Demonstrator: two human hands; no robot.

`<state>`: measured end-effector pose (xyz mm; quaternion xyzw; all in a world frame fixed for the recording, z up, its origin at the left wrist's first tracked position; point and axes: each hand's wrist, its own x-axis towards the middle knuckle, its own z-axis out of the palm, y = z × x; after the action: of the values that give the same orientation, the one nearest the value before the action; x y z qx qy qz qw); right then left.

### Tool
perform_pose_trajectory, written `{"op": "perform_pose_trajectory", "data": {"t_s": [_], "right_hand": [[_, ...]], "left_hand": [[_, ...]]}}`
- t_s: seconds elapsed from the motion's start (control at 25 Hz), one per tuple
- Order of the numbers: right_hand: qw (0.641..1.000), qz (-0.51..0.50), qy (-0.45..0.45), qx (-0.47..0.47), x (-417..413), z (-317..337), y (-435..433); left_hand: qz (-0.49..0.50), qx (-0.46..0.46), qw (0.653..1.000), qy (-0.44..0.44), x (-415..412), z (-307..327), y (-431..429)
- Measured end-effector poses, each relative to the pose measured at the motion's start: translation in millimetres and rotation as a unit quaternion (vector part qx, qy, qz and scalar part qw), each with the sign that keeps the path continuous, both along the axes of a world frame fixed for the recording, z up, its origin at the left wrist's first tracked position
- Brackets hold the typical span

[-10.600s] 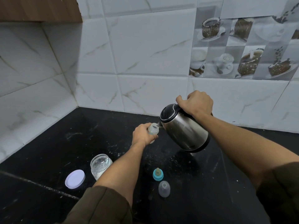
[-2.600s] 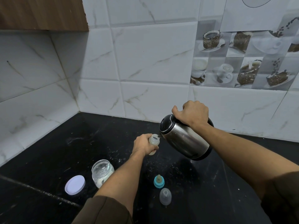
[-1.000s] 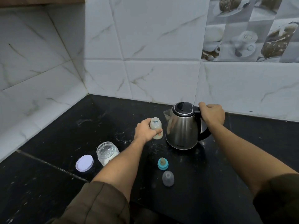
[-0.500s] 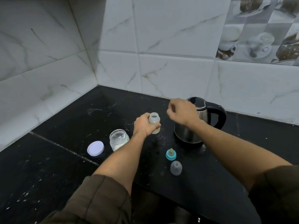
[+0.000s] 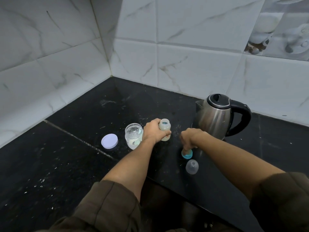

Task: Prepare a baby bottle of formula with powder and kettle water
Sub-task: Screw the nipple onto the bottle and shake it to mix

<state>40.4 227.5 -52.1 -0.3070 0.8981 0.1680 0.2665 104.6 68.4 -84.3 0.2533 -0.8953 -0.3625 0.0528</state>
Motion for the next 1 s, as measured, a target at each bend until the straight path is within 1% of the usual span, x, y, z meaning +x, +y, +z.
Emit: {"op": "perform_pose_trajectory", "data": {"t_s": [0.2, 0.36, 0.48, 0.64, 0.72, 0.76, 0.84, 1.0], "right_hand": [[1.0, 0.025, -0.008, -0.004, 4.2, -9.5, 1.7], [0.999, 0.009, 0.015, -0.029, -0.5, 0.3, -2.2], [0.992, -0.022, 0.041, -0.119, -9.4, 16.9, -9.0], [0.954, -0.073, 0.085, -0.277, -21.7, 34.4, -27.8], [0.935, -0.077, 0.077, -0.337, -23.6, 41.6, -38.1], [0.931, -0.068, 0.067, -0.353, -23.7, 43.8, -42.5], [0.933, -0.036, 0.046, -0.356, -22.3, 44.6, -49.3], [0.95, 0.017, 0.037, -0.308, -18.1, 38.4, -58.0]], "left_hand": [[0.001, 0.001, 1.0, -0.013, 2.4, -6.1, 0.8], [0.002, 0.004, 1.0, -0.02, 2.1, -7.5, 1.6], [0.001, 0.011, 0.999, -0.032, 3.3, -8.5, 1.6], [0.001, 0.033, 0.999, -0.042, 5.5, -10.9, -0.5], [-0.001, 0.045, 0.998, -0.041, 6.9, -12.2, -2.3], [-0.005, 0.048, 0.998, -0.041, 7.3, -12.2, -3.1], [-0.017, 0.047, 0.998, -0.043, 7.7, -12.0, -4.8], [-0.025, 0.034, 0.998, -0.05, 8.7, -10.2, -5.4]]}}
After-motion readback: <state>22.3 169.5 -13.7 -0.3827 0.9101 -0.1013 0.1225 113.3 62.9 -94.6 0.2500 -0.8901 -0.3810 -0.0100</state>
